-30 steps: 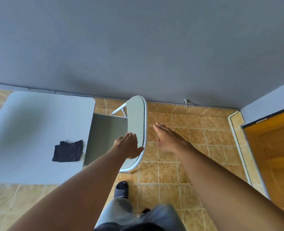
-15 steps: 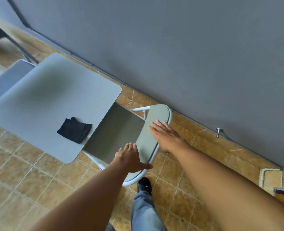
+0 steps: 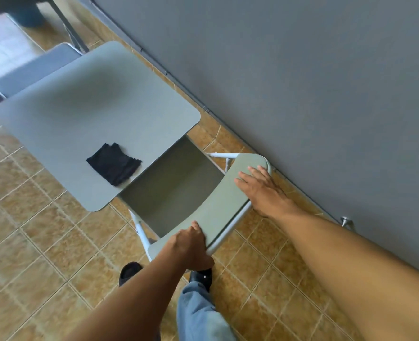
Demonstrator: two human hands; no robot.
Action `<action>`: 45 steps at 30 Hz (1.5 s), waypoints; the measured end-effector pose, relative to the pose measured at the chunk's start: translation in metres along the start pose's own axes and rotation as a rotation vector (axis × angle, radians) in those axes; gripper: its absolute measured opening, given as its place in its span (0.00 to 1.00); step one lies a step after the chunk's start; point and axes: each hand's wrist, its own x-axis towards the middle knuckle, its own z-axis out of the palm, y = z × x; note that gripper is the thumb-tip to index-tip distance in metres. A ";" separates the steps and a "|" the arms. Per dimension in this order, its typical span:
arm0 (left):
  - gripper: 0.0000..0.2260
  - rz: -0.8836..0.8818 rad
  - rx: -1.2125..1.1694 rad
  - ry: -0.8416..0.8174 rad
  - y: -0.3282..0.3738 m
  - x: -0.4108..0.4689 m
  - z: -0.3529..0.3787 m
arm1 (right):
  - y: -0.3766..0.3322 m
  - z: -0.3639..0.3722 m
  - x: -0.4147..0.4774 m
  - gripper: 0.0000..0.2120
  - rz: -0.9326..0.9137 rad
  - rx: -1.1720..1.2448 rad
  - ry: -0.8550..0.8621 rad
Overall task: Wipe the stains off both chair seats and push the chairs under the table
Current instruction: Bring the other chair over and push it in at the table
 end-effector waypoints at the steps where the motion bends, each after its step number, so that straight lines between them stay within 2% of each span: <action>1: 0.35 -0.001 -0.015 0.007 -0.001 -0.002 0.000 | -0.001 0.001 -0.001 0.33 -0.005 0.018 0.011; 4: 0.29 -0.022 -0.058 -0.002 -0.003 -0.012 0.006 | -0.006 0.003 -0.005 0.35 -0.033 0.038 0.031; 8: 0.33 -0.035 -0.070 -0.052 -0.001 -0.030 0.019 | -0.020 0.004 -0.017 0.38 -0.086 0.043 0.037; 10: 0.37 -0.048 -0.063 -0.063 -0.001 -0.036 0.021 | -0.026 0.002 -0.018 0.37 -0.102 0.053 0.041; 14: 0.39 -0.059 -0.058 -0.054 -0.019 -0.034 0.011 | -0.037 0.002 -0.004 0.34 -0.097 0.083 0.092; 20: 0.32 -0.060 -0.033 -0.046 -0.045 -0.028 -0.006 | -0.053 0.002 0.019 0.33 -0.062 0.137 0.148; 25: 0.40 -0.066 0.010 -0.063 -0.056 -0.028 -0.007 | -0.064 0.002 0.020 0.32 -0.030 0.198 0.177; 28: 0.43 -0.060 0.037 -0.081 -0.068 -0.024 -0.012 | -0.071 0.000 0.024 0.31 -0.070 0.185 0.164; 36: 0.48 0.008 -0.164 -0.113 -0.061 -0.011 -0.039 | -0.058 -0.031 0.043 0.28 0.014 0.130 0.123; 41: 0.48 0.050 -0.259 -0.133 -0.065 -0.010 -0.039 | -0.068 -0.029 0.044 0.28 -0.188 -0.130 0.068; 45: 0.48 0.059 -0.262 -0.151 -0.060 -0.003 -0.043 | -0.056 -0.028 0.057 0.29 -0.250 -0.153 0.059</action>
